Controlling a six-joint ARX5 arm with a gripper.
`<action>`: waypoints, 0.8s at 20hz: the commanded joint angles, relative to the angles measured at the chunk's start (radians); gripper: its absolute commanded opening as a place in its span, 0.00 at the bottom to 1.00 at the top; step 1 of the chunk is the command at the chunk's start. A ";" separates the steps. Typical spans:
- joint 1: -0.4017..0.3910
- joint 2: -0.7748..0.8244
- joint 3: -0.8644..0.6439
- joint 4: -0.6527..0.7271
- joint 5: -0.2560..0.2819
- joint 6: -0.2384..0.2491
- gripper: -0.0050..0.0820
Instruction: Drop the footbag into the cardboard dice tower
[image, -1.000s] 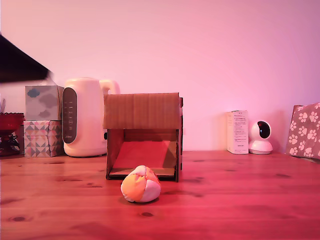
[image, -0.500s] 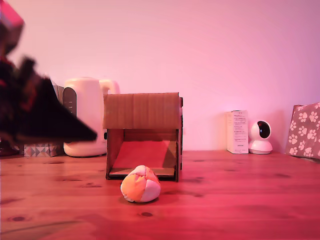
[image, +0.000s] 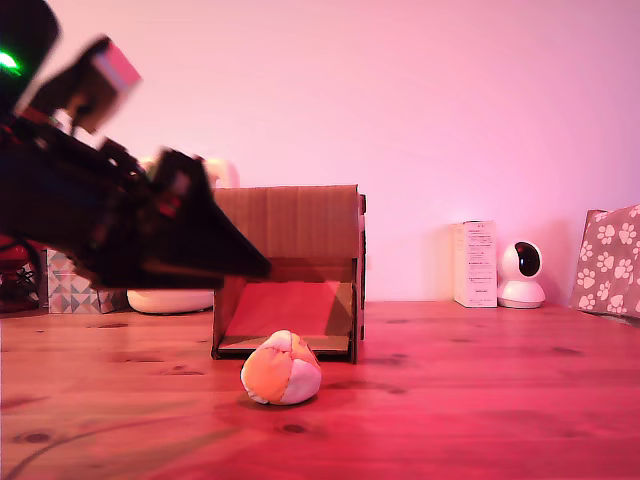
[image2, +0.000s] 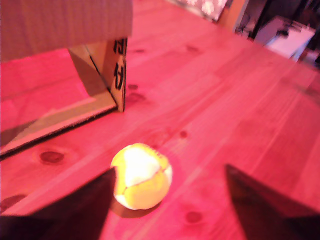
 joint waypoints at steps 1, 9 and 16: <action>-0.007 0.038 0.016 0.008 -0.003 0.023 0.94; -0.007 0.261 0.153 0.008 -0.006 0.077 0.94; -0.011 0.394 0.227 -0.011 -0.014 0.098 0.81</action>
